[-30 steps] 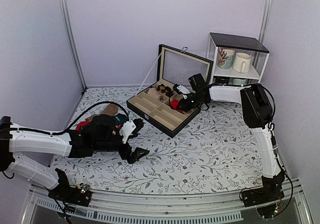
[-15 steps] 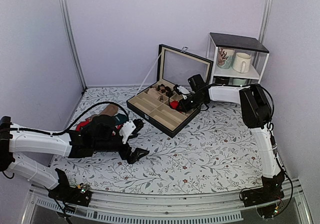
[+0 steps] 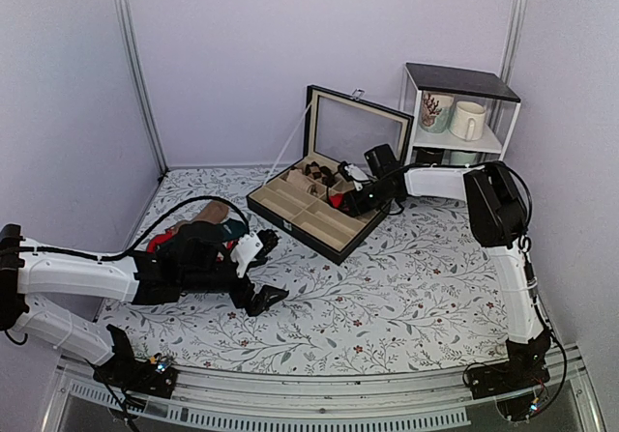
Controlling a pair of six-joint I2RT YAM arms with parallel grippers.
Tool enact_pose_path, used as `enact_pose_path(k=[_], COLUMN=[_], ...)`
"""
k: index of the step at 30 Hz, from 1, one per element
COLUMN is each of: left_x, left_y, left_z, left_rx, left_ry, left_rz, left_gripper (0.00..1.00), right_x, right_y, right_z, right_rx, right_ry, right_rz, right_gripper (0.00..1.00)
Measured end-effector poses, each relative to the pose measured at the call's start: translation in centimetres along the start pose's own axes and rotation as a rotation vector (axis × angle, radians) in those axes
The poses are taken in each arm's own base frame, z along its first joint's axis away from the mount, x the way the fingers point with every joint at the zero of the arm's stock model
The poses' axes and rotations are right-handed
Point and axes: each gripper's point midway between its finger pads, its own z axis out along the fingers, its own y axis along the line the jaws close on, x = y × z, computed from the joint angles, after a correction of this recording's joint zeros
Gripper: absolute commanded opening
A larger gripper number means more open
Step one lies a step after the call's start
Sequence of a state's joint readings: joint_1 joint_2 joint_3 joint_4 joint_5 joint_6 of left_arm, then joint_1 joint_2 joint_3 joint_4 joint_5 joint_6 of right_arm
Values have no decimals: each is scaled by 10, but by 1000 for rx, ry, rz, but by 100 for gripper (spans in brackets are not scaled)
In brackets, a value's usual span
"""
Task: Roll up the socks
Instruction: Place the sock in the storage box, then reset both arms
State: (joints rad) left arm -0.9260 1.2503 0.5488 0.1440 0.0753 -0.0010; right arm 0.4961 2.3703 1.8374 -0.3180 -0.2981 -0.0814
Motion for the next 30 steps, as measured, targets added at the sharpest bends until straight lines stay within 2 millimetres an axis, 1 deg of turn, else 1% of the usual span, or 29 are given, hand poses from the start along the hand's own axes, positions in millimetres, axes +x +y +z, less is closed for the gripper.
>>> enact_pose_path(k=[7,15,19,21,24,26,30], left_x=[0,0,0,0,0,0,0], left_y=[1,2,2,2,4,5,10], left_z=[0,0,0,0,0,0,0], left_rx=[-1,-4,-5,-6,-9,-14,-26], left_ry=[0,0,0,0,0,0,0], left_rz=[0,-1,-1,-2,-4,-7,-13], left_gripper=[99,99,99,100,100,99,100], right_x=[-3,-3,-5,-10,-18,-25,-36], right_y=[-4,-3,-2,-2,-1,-1,8], right_z=[-6,-15,-23,-29,-42,-53,-82], right_rx=[19,21,21,22,26,27,15], right_ry=[-11,-8,-8,-16,-38,-57,-100], right_rz=[33,57,70,74,88,97,104], right_gripper=[50,53,53,54,59,66,75])
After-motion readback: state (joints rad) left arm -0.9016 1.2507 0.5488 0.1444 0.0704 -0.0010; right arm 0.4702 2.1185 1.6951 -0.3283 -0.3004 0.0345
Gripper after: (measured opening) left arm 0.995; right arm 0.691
